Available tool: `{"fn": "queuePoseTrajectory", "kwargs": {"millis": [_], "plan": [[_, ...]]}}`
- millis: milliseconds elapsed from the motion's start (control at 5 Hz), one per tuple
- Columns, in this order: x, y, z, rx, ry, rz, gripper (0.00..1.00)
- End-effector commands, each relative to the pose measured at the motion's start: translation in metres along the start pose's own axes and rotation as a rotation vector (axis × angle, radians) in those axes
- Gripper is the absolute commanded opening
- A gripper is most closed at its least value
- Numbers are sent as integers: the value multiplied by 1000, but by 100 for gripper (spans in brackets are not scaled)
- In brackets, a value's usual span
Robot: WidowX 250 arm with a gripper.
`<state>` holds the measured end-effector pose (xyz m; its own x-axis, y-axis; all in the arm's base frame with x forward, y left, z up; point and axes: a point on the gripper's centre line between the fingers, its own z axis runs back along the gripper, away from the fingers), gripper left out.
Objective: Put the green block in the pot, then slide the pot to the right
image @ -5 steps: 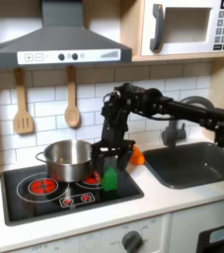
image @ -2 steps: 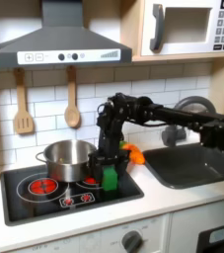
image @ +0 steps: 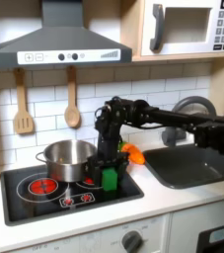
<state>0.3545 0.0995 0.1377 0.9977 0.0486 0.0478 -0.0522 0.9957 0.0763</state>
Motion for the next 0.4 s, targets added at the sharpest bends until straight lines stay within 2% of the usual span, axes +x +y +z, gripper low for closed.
{"fn": "queuePoseTrajectory", "kwargs": {"millis": [0, 200], "plan": [[1, -2, -6, -20, 19, -8, 100], [3, -3, -4, -24, 11, -10, 100]]}}
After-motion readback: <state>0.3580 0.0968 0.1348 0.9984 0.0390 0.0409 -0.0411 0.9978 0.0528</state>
